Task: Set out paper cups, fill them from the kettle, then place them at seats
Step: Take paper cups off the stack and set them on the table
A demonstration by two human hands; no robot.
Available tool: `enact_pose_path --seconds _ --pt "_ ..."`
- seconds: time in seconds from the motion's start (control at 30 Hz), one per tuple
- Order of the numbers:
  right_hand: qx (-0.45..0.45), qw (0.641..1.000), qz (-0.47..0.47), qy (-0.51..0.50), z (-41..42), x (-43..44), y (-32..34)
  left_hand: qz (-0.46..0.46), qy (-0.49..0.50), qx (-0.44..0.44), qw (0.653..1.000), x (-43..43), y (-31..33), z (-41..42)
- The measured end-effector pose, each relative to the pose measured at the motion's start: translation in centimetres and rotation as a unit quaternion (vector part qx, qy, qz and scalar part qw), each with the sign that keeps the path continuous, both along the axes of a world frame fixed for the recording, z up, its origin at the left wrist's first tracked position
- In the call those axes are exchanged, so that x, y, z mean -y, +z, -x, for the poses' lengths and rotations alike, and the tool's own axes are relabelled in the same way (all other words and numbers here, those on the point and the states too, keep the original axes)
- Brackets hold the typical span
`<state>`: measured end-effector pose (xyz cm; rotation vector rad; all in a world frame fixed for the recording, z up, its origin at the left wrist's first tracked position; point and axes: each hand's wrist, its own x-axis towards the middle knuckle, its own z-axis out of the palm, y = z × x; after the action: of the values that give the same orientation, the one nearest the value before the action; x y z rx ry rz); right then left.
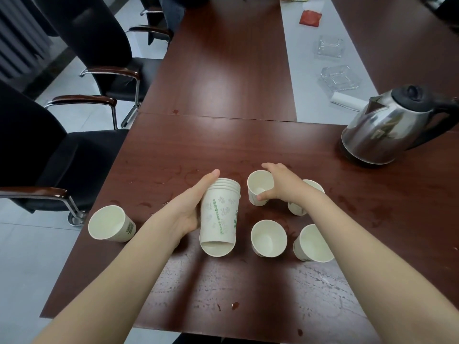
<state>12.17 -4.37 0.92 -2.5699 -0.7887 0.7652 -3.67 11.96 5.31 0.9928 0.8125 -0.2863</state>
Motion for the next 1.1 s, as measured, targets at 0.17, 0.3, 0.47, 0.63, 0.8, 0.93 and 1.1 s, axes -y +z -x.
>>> enact_pose_path --seconds 0.17,0.3,0.47,0.63,0.8,0.93,1.1 --pt "0.024 0.997 -0.079 0.0 1.3 -0.7 2.6 -0.005 -0.009 0.011 1.0 -0.1 0.3 -0.2" --pt "-0.136 0.972 -0.192 -0.001 3.2 -2.0 5.8 -0.014 -0.019 0.022 0.999 0.0 0.5 -0.2" --pt "-0.206 0.944 -0.259 0.015 5.2 -3.4 7.1 -0.043 -0.017 0.032 0.998 -0.3 0.6 0.1" --pt "-0.185 0.943 -0.276 0.016 6.2 -4.5 7.4 -0.063 -0.015 0.022 0.998 -1.2 0.3 0.8" --pt "-0.172 0.945 -0.28 0.006 6.6 -5.5 7.4 0.003 -0.001 0.03 1.0 -2.2 0.2 1.6" --pt "-0.162 0.948 -0.273 0.014 7.0 -6.1 7.4 0.049 -0.035 0.034 0.998 -2.9 0.7 2.1" --pt "-0.119 0.957 -0.265 -0.003 7.5 -6.9 7.3 0.006 -0.003 0.003 1.0 -3.5 0.5 2.0"
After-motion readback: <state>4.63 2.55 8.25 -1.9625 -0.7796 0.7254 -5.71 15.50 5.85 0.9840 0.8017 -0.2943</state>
